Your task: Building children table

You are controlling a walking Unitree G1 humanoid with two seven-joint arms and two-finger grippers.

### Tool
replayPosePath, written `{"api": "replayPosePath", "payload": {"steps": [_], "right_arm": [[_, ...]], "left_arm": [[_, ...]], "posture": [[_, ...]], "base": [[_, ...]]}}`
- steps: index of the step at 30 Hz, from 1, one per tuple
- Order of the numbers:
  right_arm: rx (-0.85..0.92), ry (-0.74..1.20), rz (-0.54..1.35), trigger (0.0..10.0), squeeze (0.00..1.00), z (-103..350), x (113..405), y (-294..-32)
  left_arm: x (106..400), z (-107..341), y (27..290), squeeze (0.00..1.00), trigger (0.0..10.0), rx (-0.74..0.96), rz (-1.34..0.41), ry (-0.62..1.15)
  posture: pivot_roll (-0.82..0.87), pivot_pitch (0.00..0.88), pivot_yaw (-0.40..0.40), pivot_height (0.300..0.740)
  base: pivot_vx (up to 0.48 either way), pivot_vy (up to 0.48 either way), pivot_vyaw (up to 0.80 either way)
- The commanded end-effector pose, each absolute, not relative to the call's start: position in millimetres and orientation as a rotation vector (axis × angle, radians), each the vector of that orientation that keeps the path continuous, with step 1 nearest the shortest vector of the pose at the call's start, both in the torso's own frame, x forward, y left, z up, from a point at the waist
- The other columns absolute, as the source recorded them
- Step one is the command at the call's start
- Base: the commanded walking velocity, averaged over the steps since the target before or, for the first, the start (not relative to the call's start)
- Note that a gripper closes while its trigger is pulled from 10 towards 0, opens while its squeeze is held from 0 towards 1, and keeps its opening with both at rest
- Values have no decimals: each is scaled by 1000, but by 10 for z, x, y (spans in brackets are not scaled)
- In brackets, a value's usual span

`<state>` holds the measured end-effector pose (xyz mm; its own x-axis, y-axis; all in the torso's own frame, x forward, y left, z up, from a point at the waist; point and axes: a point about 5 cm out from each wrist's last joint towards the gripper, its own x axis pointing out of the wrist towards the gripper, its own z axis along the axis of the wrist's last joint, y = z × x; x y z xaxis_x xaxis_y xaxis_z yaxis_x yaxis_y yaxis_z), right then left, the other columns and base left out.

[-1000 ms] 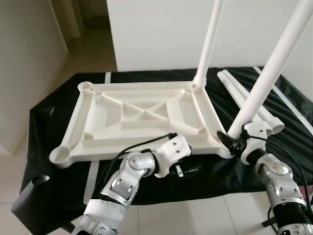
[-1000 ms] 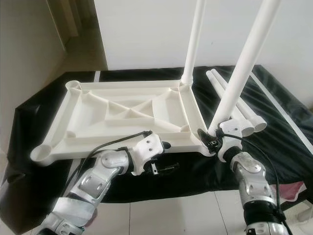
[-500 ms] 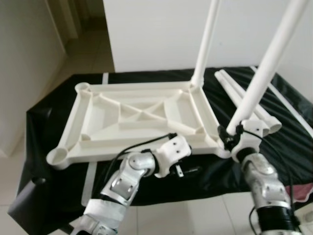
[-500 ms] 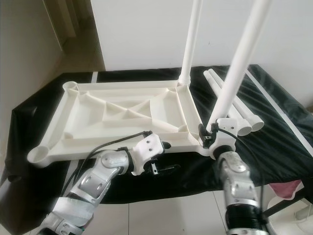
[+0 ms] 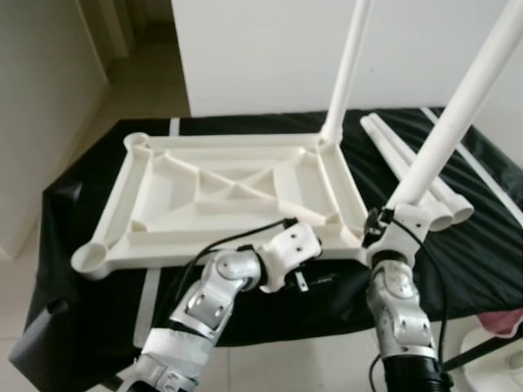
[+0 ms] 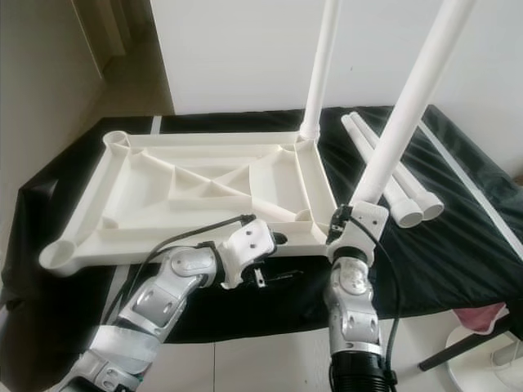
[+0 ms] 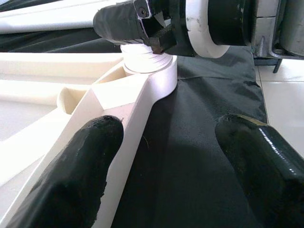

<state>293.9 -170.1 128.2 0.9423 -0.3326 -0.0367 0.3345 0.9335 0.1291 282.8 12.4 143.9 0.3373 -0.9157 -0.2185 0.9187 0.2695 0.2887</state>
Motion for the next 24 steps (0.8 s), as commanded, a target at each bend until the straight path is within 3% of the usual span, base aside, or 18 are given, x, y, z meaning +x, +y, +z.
{"api": "replayPosePath", "payload": {"steps": [1, 15, 17, 19, 20, 24], "right_arm": [[182, 126, -322, 10000, 0, 1074, 2895, -1627], [155, 83, -336, 10000, 0, 1187, 2880, -1588], [151, 72, -334, 10000, 592, 1200, 2870, -1597], [151, 72, -334, 10000, 592, 1200, 2870, -1597], [155, 69, -329, 10000, 1000, 1205, 2864, -1599], [154, 60, -309, 10000, 1000, 1219, 2856, -1603]], "left_arm": [[2859, 1440, 141, 0, 10000, 387, -1165, 3], [2860, 1440, 125, 0, 10000, 381, -1161, 2], [2860, 1449, 115, 0, 10000, 376, -1161, 0], [2860, 1449, 115, 0, 10000, 376, -1161, 0], [2860, 1452, 113, 0, 10000, 374, -1160, 0], [2864, 1427, 124, 0, 10000, 397, -1155, 2]], "posture": [[33, 0, 8, 740], [33, 0, 0, 740], [33, 0, -2, 740], [33, 0, -2, 740], [33, 0, -3, 740], [30, 0, -5, 740]], "base": [[0, 0, 0], [0, 0, 0], [0, 0, 0], [0, 0, 0], [0, 0, 0], [0, 0, 0]]}}
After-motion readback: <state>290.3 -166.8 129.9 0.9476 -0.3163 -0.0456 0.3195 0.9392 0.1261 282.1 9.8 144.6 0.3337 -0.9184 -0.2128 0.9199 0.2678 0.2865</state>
